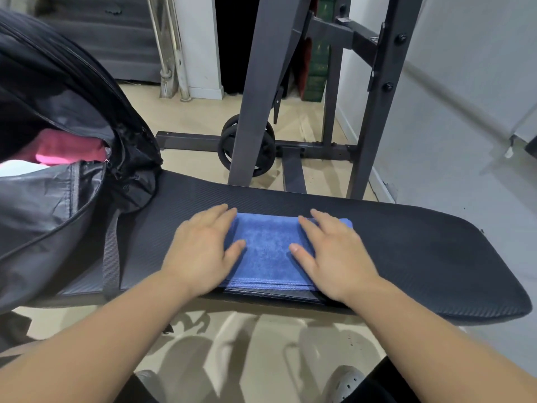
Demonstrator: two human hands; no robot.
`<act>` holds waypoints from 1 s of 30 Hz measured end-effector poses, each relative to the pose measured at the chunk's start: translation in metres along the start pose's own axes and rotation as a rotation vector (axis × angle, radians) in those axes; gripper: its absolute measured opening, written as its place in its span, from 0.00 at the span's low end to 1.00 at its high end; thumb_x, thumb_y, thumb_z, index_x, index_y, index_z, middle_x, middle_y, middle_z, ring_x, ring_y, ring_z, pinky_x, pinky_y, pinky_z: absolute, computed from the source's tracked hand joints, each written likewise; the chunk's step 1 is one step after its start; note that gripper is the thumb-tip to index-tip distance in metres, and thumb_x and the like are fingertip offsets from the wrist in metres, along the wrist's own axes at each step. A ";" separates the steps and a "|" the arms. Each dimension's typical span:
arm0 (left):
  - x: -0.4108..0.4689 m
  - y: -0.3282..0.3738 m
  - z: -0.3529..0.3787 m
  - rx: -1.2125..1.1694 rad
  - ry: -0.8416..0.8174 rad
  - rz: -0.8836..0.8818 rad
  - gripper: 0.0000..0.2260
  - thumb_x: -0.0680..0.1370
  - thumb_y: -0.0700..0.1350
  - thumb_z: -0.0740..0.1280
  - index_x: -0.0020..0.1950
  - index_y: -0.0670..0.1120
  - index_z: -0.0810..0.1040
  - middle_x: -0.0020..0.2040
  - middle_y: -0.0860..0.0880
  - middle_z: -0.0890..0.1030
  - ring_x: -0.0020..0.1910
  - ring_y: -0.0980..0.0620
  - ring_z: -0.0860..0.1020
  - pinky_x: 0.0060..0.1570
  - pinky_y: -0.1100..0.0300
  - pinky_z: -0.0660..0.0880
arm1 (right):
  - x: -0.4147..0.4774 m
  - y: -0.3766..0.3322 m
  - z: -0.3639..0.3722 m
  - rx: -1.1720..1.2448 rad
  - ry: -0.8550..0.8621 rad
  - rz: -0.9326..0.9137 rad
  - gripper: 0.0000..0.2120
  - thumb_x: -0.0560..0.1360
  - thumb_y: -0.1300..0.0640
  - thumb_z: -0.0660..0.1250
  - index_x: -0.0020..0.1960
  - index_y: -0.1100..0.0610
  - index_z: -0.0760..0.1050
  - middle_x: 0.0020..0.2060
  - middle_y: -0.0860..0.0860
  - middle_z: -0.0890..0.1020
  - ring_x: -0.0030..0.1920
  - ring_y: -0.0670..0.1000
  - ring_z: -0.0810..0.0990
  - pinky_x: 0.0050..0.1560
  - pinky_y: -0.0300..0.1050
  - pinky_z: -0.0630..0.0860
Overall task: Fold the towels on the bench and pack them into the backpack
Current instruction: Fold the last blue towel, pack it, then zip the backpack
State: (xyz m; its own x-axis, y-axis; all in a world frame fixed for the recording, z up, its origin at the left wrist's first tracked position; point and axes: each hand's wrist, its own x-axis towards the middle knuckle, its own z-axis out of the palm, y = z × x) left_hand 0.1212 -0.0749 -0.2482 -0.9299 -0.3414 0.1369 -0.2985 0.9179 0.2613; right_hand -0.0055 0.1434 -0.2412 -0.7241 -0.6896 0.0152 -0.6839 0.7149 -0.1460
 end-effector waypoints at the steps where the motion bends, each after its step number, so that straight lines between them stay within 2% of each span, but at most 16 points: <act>1: 0.001 0.006 0.005 0.039 -0.106 -0.028 0.32 0.81 0.65 0.54 0.81 0.49 0.59 0.81 0.48 0.59 0.80 0.45 0.58 0.77 0.43 0.56 | 0.004 -0.005 0.008 -0.012 -0.070 0.002 0.43 0.72 0.28 0.35 0.82 0.47 0.53 0.82 0.51 0.51 0.81 0.55 0.49 0.80 0.56 0.49; 3: 0.003 0.012 0.016 0.108 -0.270 -0.062 0.38 0.80 0.69 0.50 0.83 0.49 0.46 0.83 0.50 0.43 0.82 0.48 0.42 0.78 0.41 0.43 | 0.010 -0.008 0.022 -0.043 -0.169 0.019 0.44 0.72 0.26 0.33 0.83 0.46 0.41 0.82 0.50 0.38 0.81 0.55 0.35 0.79 0.60 0.37; 5: 0.002 0.012 0.024 0.152 -0.360 -0.082 0.42 0.78 0.72 0.46 0.83 0.49 0.39 0.82 0.49 0.35 0.81 0.48 0.35 0.78 0.39 0.39 | 0.014 -0.002 0.029 -0.046 -0.247 0.070 0.43 0.72 0.26 0.36 0.82 0.45 0.36 0.80 0.50 0.33 0.79 0.55 0.30 0.78 0.62 0.33; 9: 0.000 0.009 0.030 0.164 -0.398 -0.105 0.45 0.73 0.74 0.41 0.81 0.49 0.33 0.80 0.47 0.30 0.79 0.47 0.30 0.77 0.39 0.36 | 0.016 0.011 0.031 -0.045 -0.282 0.075 0.42 0.72 0.25 0.38 0.81 0.42 0.33 0.79 0.51 0.30 0.78 0.54 0.28 0.77 0.61 0.31; 14: 0.002 0.010 0.030 0.108 -0.423 -0.115 0.45 0.75 0.74 0.46 0.81 0.50 0.33 0.79 0.49 0.28 0.78 0.49 0.29 0.78 0.41 0.36 | 0.018 0.015 0.032 -0.013 -0.285 0.061 0.42 0.73 0.24 0.41 0.80 0.41 0.32 0.79 0.51 0.30 0.78 0.54 0.26 0.77 0.61 0.31; 16: 0.004 0.008 0.025 0.028 -0.383 -0.119 0.44 0.76 0.73 0.51 0.83 0.50 0.39 0.82 0.49 0.34 0.80 0.50 0.34 0.78 0.42 0.39 | 0.018 0.014 0.030 -0.020 -0.282 0.068 0.43 0.73 0.24 0.40 0.80 0.42 0.32 0.79 0.52 0.30 0.78 0.55 0.27 0.77 0.62 0.32; 18: 0.009 0.000 0.021 -0.106 -0.194 -0.156 0.40 0.78 0.69 0.57 0.83 0.49 0.50 0.83 0.48 0.47 0.82 0.47 0.47 0.79 0.43 0.48 | 0.019 0.008 0.029 -0.021 -0.243 0.073 0.43 0.72 0.24 0.39 0.81 0.43 0.34 0.80 0.52 0.32 0.78 0.56 0.28 0.77 0.63 0.31; 20: 0.016 -0.010 0.014 -0.150 0.029 -0.257 0.35 0.79 0.65 0.59 0.80 0.46 0.61 0.80 0.45 0.62 0.77 0.40 0.61 0.74 0.44 0.62 | 0.021 -0.003 0.028 0.008 -0.187 0.058 0.43 0.73 0.25 0.39 0.82 0.45 0.35 0.80 0.51 0.31 0.78 0.54 0.27 0.76 0.63 0.30; 21: 0.019 -0.016 0.011 -0.130 0.071 -0.331 0.33 0.79 0.64 0.60 0.77 0.45 0.66 0.75 0.44 0.68 0.72 0.38 0.65 0.69 0.44 0.66 | 0.023 -0.010 0.027 0.030 -0.172 0.042 0.44 0.73 0.25 0.40 0.82 0.45 0.35 0.79 0.50 0.31 0.78 0.53 0.27 0.76 0.63 0.30; 23: 0.021 -0.024 0.006 -0.083 0.034 -0.466 0.27 0.76 0.65 0.65 0.66 0.46 0.75 0.63 0.44 0.74 0.64 0.38 0.70 0.60 0.45 0.72 | 0.027 -0.024 0.028 0.060 -0.170 0.012 0.43 0.75 0.26 0.41 0.82 0.47 0.36 0.79 0.47 0.31 0.78 0.50 0.27 0.76 0.62 0.30; 25: 0.022 -0.028 0.004 -0.086 -0.029 -0.520 0.23 0.73 0.67 0.68 0.55 0.49 0.79 0.54 0.46 0.75 0.59 0.40 0.73 0.57 0.45 0.75 | 0.030 -0.035 0.031 0.060 -0.182 0.003 0.43 0.76 0.26 0.42 0.82 0.49 0.36 0.80 0.46 0.32 0.78 0.50 0.27 0.76 0.63 0.30; 30: 0.022 -0.029 0.003 -0.227 -0.062 -0.559 0.16 0.70 0.62 0.75 0.41 0.51 0.77 0.47 0.49 0.77 0.49 0.44 0.78 0.48 0.48 0.79 | 0.034 -0.045 0.041 0.048 -0.242 0.051 0.45 0.77 0.26 0.43 0.82 0.51 0.34 0.80 0.45 0.32 0.78 0.50 0.26 0.76 0.64 0.30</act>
State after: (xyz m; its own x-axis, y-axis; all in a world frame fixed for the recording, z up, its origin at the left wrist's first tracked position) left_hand 0.1093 -0.1085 -0.2557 -0.6583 -0.7407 -0.1341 -0.6984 0.5346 0.4758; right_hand 0.0039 0.0831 -0.2745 -0.7109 -0.6646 -0.2300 -0.6378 0.7471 -0.1872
